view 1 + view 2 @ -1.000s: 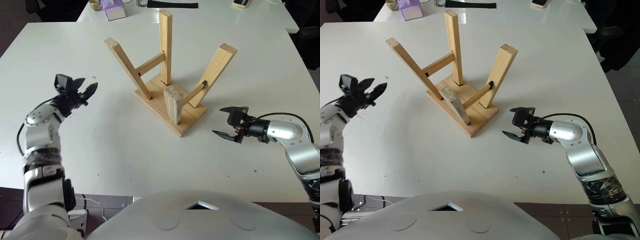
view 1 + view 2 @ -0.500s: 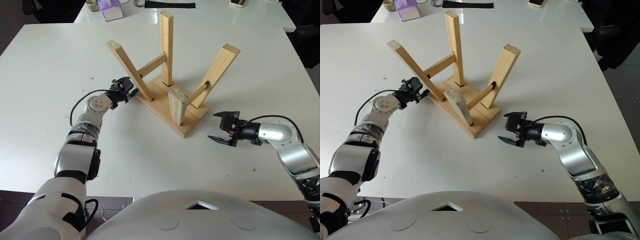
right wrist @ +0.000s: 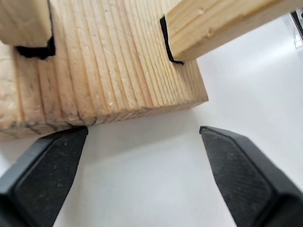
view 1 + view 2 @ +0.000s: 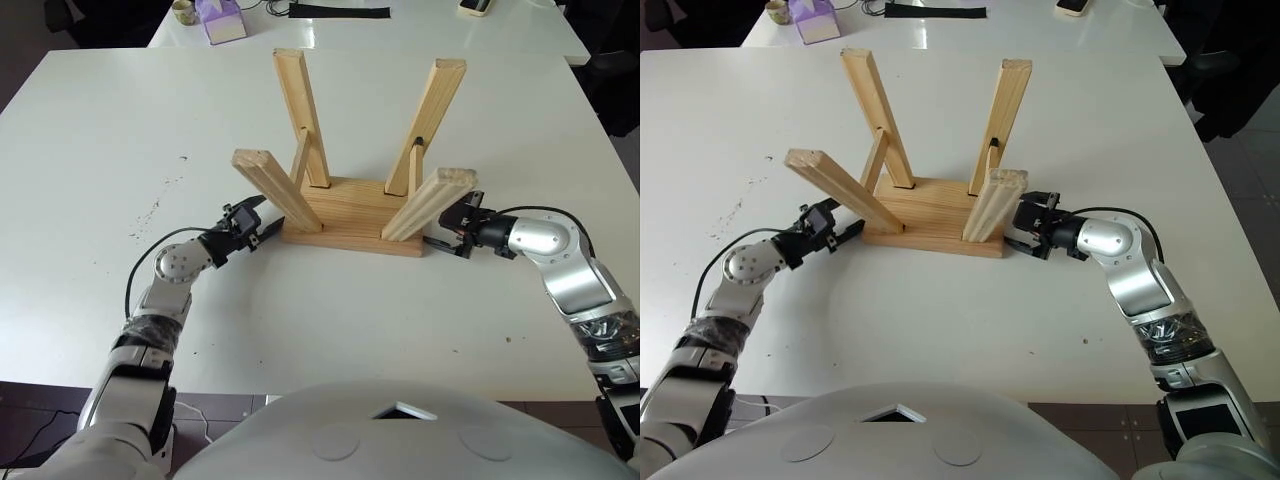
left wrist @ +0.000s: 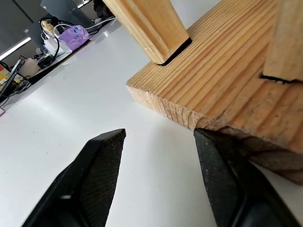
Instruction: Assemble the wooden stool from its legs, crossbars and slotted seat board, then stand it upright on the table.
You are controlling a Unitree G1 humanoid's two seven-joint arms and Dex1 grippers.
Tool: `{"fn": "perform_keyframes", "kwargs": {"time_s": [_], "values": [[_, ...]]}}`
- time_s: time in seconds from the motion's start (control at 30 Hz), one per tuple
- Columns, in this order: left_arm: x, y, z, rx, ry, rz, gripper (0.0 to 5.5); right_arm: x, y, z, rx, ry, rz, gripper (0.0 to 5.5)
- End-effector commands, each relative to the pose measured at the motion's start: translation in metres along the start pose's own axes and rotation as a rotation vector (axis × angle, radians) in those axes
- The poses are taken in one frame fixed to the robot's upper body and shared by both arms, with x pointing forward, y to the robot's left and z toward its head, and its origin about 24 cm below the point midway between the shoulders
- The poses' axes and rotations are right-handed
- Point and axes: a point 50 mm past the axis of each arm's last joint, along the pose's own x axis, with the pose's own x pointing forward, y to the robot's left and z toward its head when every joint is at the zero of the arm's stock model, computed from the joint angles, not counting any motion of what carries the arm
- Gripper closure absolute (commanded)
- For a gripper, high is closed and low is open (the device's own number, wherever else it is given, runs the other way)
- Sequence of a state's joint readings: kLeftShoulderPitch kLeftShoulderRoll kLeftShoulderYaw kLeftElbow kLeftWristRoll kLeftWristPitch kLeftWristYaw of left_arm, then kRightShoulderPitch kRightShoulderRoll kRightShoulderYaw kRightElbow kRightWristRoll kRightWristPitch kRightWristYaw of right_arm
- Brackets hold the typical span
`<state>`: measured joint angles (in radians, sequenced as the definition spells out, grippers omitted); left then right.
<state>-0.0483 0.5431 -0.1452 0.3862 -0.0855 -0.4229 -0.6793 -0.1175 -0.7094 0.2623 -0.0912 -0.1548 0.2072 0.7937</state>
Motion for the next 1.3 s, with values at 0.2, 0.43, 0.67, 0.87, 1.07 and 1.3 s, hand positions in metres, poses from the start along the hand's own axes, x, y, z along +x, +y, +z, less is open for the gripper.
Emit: {"fn": "perform_keyframes", "kwargs": {"time_s": [0.2, 0.43, 0.67, 0.87, 1.07, 1.3], "values": [[-0.007, -0.007, 0.024, -0.086, 0.008, -0.009, 2.79, -0.02, 0.018, -0.012, 0.095, -0.021, 0.037, 1.11], [-0.015, 0.007, 0.027, -0.106, 0.005, 0.075, 2.79, -0.037, 0.022, -0.027, 0.206, -0.007, -0.083, 1.11], [-0.02, 0.006, 0.024, -0.082, 0.032, 0.016, 2.79, -0.038, 0.038, -0.036, 0.306, 0.005, -0.21, 1.11], [-0.029, 0.027, 0.019, -0.042, 0.05, 0.09, 2.79, -0.05, 0.037, -0.047, 0.298, 0.058, -0.212, 1.11], [-0.033, 0.029, 0.01, -0.01, 0.046, 0.156, 2.79, -0.053, 0.041, -0.045, 0.279, 0.063, -0.16, 1.11], [-0.031, 0.03, 0.002, 0.076, 0.065, 0.166, 2.79, -0.056, 0.04, -0.039, 0.24, 0.062, -0.104, 1.11]]}}
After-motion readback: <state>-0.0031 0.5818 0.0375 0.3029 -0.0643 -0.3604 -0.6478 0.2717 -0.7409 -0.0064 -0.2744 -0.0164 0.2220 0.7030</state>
